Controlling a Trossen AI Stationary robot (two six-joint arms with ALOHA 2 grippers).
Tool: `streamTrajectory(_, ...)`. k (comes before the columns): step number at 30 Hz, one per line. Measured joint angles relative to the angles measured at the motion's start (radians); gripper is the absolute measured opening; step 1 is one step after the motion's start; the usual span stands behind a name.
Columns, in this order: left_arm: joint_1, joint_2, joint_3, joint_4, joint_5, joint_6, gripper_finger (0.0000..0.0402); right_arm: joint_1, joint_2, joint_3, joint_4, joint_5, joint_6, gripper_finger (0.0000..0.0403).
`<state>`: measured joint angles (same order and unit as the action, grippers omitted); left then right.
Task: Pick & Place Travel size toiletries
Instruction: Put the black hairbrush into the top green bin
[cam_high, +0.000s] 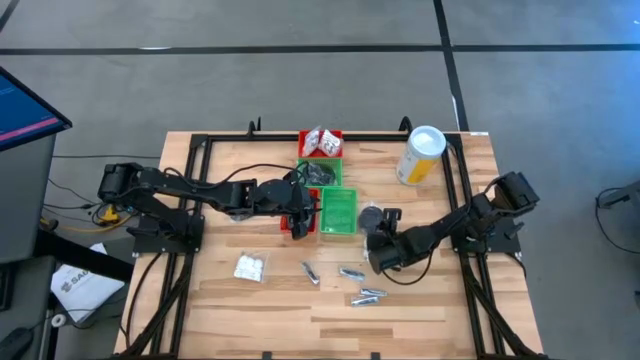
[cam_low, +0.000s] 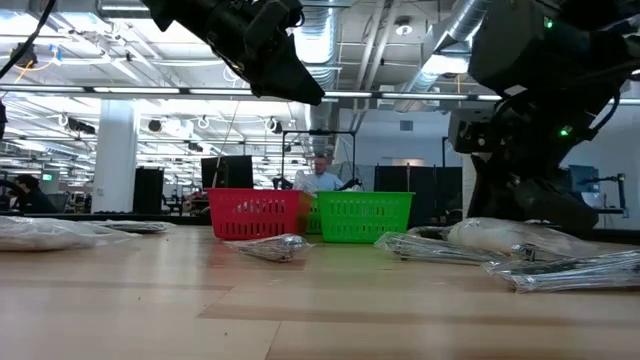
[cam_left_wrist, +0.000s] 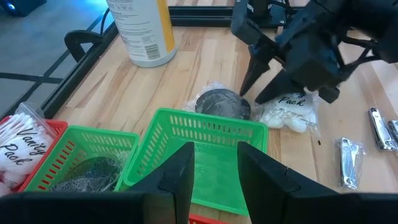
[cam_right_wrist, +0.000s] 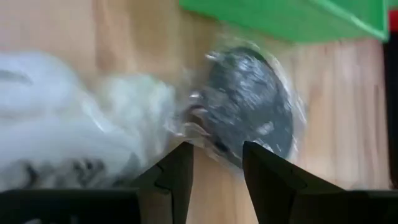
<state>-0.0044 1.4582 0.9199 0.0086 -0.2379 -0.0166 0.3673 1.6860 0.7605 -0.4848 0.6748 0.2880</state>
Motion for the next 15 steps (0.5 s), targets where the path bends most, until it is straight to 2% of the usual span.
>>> streamTrajectory(6, 0.0, 0.0, 0.0, 0.0, 0.0, 0.0, 0.0112, -0.017, 0.12, 0.01, 0.108, 0.041, -0.082, 0.0124)
streamTrajectory(8, 0.0, 0.0, 0.0, 0.0, 0.0, 0.0, 0.0112, -0.015, 0.158, 0.03, 0.102, 0.061, -0.063, 0.0112)
streamTrajectory(10, 0.0, 0.0, 0.0, 0.0, 0.0, 0.0, 0.0112, -0.015, 0.168, 0.049, 0.066, 0.058, -0.023, 0.0085)
streamTrajectory(13, 0.0, 0.0, 0.0, 0.0, 0.0, 0.002, 0.0112, -0.015, 0.16, 0.066, 0.029, 0.045, 0.006, 0.0021)
streamTrajectory(15, 0.0, 0.0, 0.0, 0.0, 0.0, 0.004, 0.0112, -0.015, 0.132, 0.064, 0.03, 0.046, 0.014, 0.0013)
